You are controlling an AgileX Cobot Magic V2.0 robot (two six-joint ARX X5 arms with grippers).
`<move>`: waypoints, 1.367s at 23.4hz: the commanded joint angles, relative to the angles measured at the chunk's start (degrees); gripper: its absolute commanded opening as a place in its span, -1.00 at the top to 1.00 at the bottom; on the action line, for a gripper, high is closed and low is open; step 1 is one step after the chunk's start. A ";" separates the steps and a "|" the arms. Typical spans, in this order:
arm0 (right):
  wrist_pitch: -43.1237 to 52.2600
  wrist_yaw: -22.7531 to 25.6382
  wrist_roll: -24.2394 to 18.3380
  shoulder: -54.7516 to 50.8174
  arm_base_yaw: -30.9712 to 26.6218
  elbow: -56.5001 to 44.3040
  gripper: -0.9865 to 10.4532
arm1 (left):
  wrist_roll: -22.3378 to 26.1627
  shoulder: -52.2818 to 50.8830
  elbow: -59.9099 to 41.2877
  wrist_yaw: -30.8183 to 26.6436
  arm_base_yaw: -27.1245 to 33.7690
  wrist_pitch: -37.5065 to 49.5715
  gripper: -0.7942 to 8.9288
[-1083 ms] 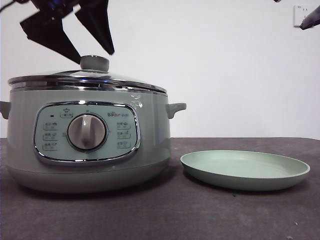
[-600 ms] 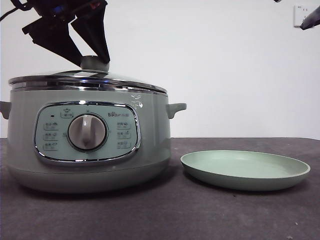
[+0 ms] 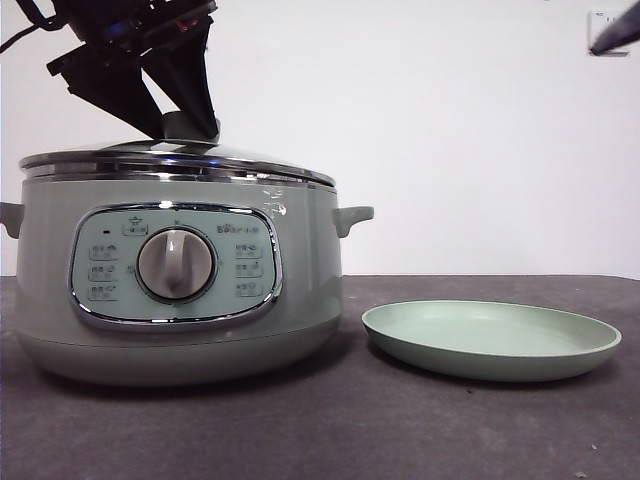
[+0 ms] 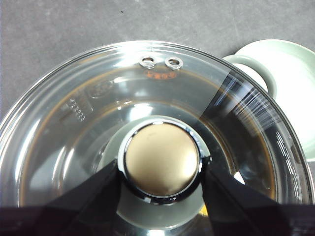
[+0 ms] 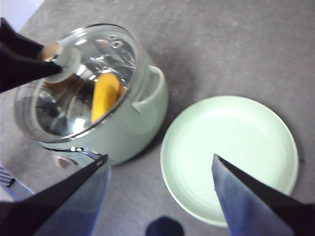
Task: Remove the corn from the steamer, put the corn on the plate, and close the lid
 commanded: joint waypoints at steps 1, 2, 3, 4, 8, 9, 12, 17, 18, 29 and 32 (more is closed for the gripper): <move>3.02 0.09 2.38 0.48 3.08 0.07 0.22 | 0.68 -3.23 0.79 0.15 -0.24 3.76 0.85; 4.26 0.11 3.30 0.96 4.83 0.07 0.22 | 0.68 -4.44 0.98 -0.09 -0.24 4.09 0.85; 5.60 0.11 3.85 1.99 6.78 0.07 0.22 | 0.68 -6.01 0.98 -0.76 -0.24 4.42 0.85; 7.02 0.13 4.94 3.26 8.85 0.07 0.22 | 0.68 -7.58 0.98 -1.84 -0.24 4.68 0.85; 13.31 0.39 7.69 10.80 17.49 0.13 0.22 | 0.70 -15.32 0.98 -9.14 -0.22 4.68 0.85; 14.60 0.72 8.09 13.29 19.67 0.61 0.22 | 0.70 -17.49 0.98 -11.19 -0.22 4.68 0.85; 12.15 5.90 6.60 22.80 25.83 7.19 0.22 | 0.72 -23.89 0.98 -18.38 -0.22 4.74 0.85; 4.68 11.04 1.36 37.13 31.26 21.70 0.22 | 2.08 -30.60 0.98 -23.61 -0.13 4.52 0.85; 3.10 12.09 0.57 39.71 31.89 24.41 0.22 | 2.27 -31.34 0.98 -24.76 -0.13 4.44 0.85; -6.40 21.97 -2.97 60.00 37.33 45.33 0.23 | 3.54 -34.95 0.98 -29.64 -0.13 2.47 0.85; -7.30 23.06 -3.23 63.19 38.14 47.39 0.23 | 3.56 -34.95 0.98 -29.66 -0.13 1.97 0.86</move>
